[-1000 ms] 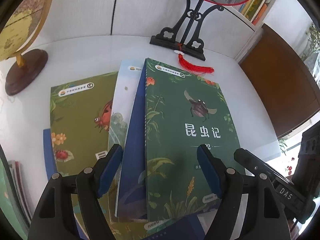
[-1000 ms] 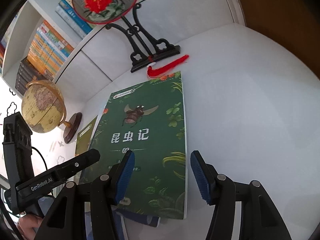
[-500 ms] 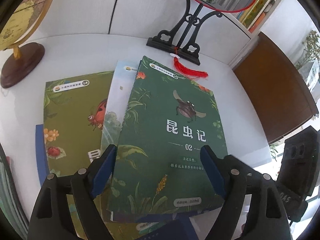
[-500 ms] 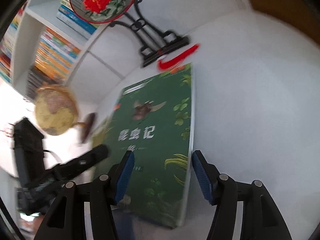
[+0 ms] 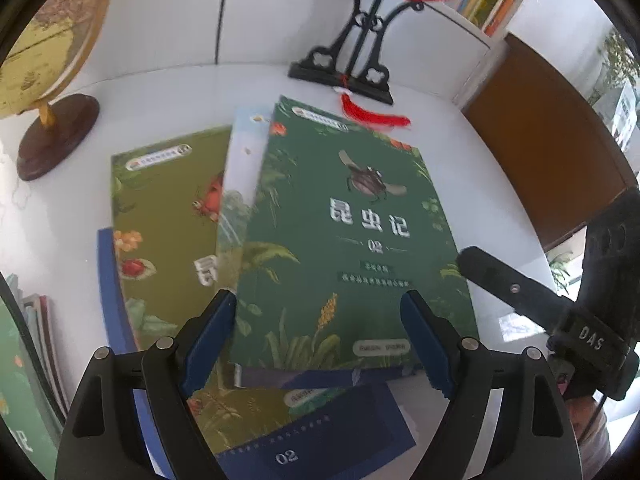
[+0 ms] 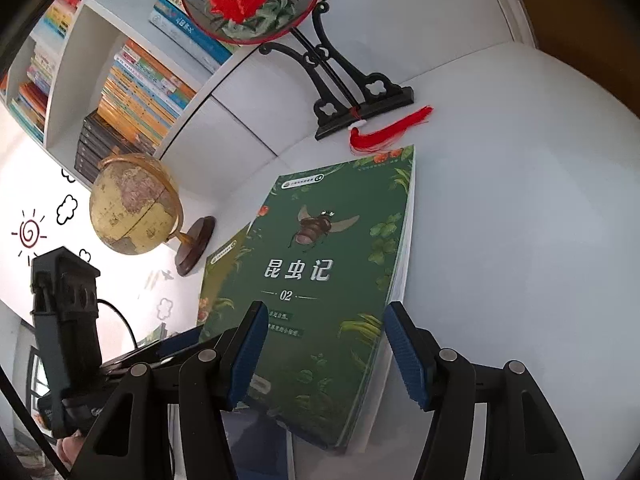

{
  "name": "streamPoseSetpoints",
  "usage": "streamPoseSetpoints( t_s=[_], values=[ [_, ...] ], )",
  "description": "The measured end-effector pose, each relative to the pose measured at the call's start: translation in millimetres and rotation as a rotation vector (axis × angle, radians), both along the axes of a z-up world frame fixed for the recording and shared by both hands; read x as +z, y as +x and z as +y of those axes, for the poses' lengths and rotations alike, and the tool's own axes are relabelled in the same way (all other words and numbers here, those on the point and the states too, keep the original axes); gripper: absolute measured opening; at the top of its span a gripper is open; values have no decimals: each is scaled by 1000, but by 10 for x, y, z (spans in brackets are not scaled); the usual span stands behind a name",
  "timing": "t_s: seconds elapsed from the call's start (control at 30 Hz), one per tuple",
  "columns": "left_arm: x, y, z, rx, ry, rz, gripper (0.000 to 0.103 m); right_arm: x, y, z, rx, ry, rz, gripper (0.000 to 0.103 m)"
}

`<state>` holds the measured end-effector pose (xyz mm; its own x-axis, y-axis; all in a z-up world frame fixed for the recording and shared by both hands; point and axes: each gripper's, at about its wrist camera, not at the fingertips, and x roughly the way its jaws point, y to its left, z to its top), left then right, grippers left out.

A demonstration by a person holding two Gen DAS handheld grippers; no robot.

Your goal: Organize books

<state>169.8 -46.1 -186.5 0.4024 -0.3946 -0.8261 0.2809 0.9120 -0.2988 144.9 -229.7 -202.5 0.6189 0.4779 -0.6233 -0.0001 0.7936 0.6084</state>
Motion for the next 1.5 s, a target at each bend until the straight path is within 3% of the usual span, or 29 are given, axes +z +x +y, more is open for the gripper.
streamPoseSetpoints(
  t_s=[0.1, 0.27, 0.4, 0.47, 0.57, 0.63, 0.83, 0.9, 1.03, 1.2, 1.27, 1.3, 1.33, 1.37, 1.4, 1.47, 1.5],
  values=[
    [18, 154, 125, 53, -26, -23, 82, 3, -8, -45, -22, 26, -26, 60],
    [-104, 449, 105, 65, -82, 14, 82, -97, 137, 46, -1, -64, 15, 64],
    [-110, 418, -59, 21, 25, -3, 82, -81, 192, 143, 27, -89, -9, 65],
    [-76, 351, -81, 15, 85, -25, 76, -64, 234, 253, 58, -134, -11, 68],
    [-81, 317, 62, 44, 52, 11, 76, -48, 255, 390, 106, -199, -29, 72],
    [-72, 263, 161, 57, 28, 28, 76, -68, 271, 391, 135, -149, -18, 79],
    [-144, 106, 245, 23, 81, 71, 76, -92, 207, 304, 224, -6, 5, 78],
    [-186, 175, 309, 68, 104, 67, 76, -109, 171, 221, 181, -21, 20, 79],
    [-162, 298, 292, 87, 14, 44, 76, -151, 162, 182, 137, 6, 8, 80],
    [-109, 295, 115, 66, 63, 15, 74, -178, 212, 186, 110, 160, 10, 85],
    [-64, 292, 181, 96, 61, 22, 64, -162, 204, 196, 84, 171, 17, 84],
    [-46, 274, 254, 117, 54, 19, 62, -143, 189, 193, 82, 181, 19, 76],
    [-30, 251, 318, 131, 52, 18, 58, -123, 158, 161, 76, 200, 12, 56],
    [-12, 219, 380, 136, 47, 18, 51, -97, 106, 108, 71, 238, -11, 44],
    [-3, 178, 426, 137, 41, 17, 49, -72, 48, 42, 79, 314, -45, 19],
    [-15, 88, 471, 135, 45, 26, 48, -49, -19, 23, 114, 443, -78, 13],
    [-18, 46, 475, 139, 64, 17, 48, -32, -41, 69, 117, 429, -78, 13]
  ],
)
